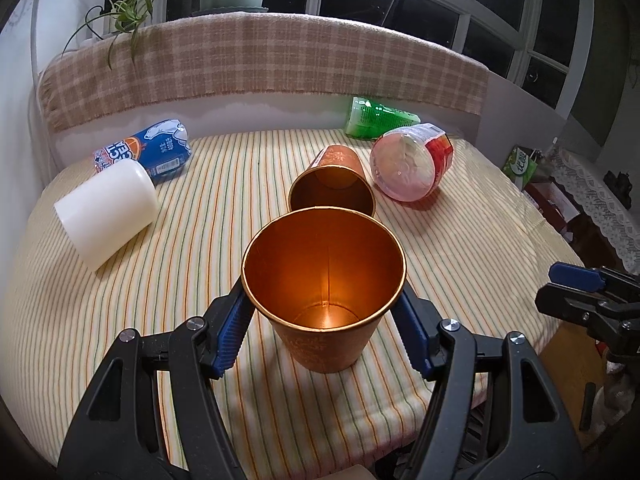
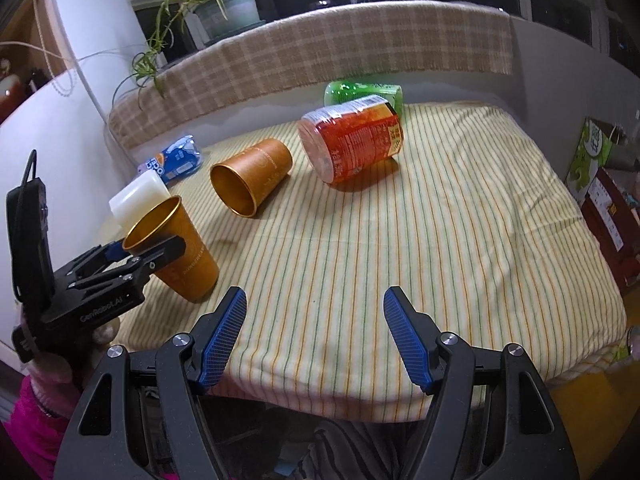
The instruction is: Flip cup upright
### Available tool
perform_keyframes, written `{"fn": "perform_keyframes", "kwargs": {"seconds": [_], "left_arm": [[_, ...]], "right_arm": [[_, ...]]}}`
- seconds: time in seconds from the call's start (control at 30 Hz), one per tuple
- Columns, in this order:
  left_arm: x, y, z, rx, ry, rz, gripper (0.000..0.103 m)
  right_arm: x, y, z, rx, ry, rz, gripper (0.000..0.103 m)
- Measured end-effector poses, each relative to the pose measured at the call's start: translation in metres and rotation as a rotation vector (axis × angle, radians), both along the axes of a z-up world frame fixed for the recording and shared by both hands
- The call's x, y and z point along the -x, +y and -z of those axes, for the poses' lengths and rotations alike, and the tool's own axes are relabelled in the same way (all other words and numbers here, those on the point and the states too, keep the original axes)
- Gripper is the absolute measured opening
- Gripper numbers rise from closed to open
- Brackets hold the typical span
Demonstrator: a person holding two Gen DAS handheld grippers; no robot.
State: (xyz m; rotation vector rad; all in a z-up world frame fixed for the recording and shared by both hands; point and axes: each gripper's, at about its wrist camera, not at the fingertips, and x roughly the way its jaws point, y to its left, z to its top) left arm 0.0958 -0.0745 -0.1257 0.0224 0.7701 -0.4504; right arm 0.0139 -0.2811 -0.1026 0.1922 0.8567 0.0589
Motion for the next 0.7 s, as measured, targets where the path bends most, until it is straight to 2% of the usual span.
{"fn": "perform_keyframes", "kwargs": {"seconds": [0.43, 0.57, 0.7], "left_arm": [[0.008, 0.0, 0.001, 0.001, 0.009, 0.013, 0.07], [0.01, 0.001, 0.002, 0.002, 0.012, 0.021, 0.081], [0.015, 0.003, 0.001, 0.001, 0.008, 0.022, 0.081]], "right_arm": [[0.004, 0.008, -0.008, 0.05, -0.062, 0.01, 0.071], [0.006, 0.008, -0.009, 0.051, -0.065, 0.013, 0.071], [0.009, 0.008, -0.01, 0.053, -0.073, 0.016, 0.071]]}}
